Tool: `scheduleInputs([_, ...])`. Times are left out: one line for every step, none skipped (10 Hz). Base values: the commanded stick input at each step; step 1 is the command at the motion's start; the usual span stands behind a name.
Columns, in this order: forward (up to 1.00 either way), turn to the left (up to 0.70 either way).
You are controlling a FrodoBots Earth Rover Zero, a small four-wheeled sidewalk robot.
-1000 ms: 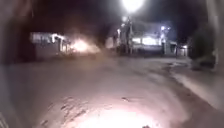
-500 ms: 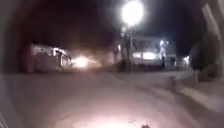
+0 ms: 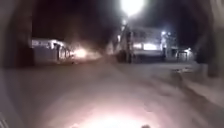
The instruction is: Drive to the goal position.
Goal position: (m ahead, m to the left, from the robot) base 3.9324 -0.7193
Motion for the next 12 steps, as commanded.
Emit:
scheduleInputs([0.7, 0.01])
scheduleInputs([0.7, 0.01])
scheduleInputs([0.7, 0.01])
scheduleInputs([0.7, 0.01])
scheduleInputs([0.7, -0.01])
scheduleInputs([0.7, -0.17])
scheduleInputs([0.7, -0.33])
scheduleInputs([0.7, -0.34])
scheduleInputs([0.7, -0.34])
scheduleInputs([0.7, -0.14])
scheduleInputs([0.7, 0.01])
scheduleInputs([0.7, 0.01])
